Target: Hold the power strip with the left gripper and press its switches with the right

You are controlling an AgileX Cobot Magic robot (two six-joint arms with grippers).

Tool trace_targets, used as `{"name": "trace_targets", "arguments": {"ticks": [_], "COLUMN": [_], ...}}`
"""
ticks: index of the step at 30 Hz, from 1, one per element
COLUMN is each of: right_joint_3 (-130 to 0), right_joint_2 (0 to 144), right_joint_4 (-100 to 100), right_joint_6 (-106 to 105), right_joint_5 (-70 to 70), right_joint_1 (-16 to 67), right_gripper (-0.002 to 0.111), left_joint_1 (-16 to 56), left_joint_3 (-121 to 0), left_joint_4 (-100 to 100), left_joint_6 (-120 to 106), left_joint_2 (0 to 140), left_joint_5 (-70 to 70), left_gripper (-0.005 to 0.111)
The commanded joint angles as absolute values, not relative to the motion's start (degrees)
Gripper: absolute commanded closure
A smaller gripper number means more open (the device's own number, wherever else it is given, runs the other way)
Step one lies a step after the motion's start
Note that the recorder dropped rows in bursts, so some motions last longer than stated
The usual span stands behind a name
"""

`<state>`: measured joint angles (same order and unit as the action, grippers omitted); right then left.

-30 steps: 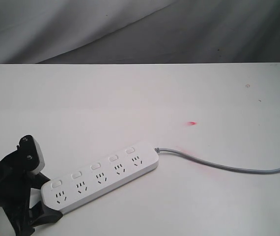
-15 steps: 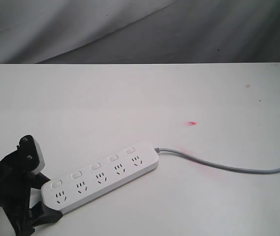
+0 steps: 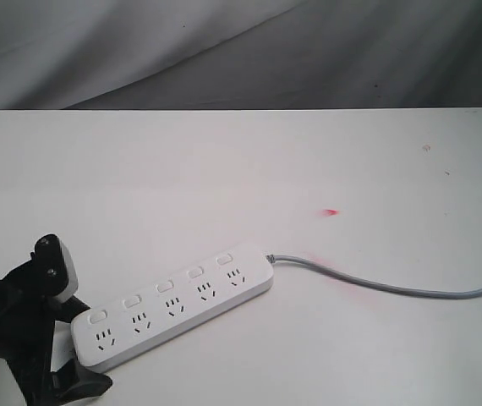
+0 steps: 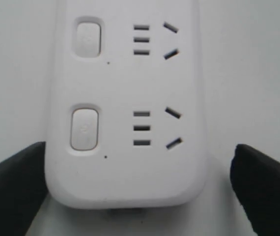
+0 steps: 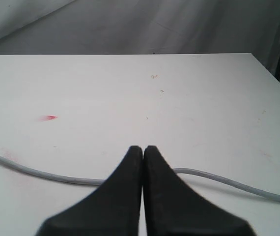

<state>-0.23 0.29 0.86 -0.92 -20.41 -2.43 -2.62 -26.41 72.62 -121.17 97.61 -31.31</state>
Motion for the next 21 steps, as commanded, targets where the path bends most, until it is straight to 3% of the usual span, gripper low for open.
{"name": "trace_targets", "arguments": {"ticks": [1,9,21], "right_joint_3": [0.0,0.0,0.0], "right_joint_2": [0.0,0.0,0.0], "right_joint_4": [1.1,1.1,1.1], "right_joint_6": [-0.9,-0.9,-0.8], "right_joint_5": [-19.5,-19.5,-19.5], "right_joint_1": [-2.8,-2.8,-2.8], "right_gripper": [0.108,0.108,0.108], "left_joint_1": [-2.4,-2.4,-2.4], "left_joint_3": [-25.7,-25.7,-25.7], "left_joint_4": [71.4,68.4,64.8], "left_joint_6": [-119.9,-119.9,-119.9], "left_joint_2": [98.8,93.0,58.2], "left_joint_5": [-30.0,-28.7,-26.8], "left_gripper": [0.002,0.002,0.002]}}
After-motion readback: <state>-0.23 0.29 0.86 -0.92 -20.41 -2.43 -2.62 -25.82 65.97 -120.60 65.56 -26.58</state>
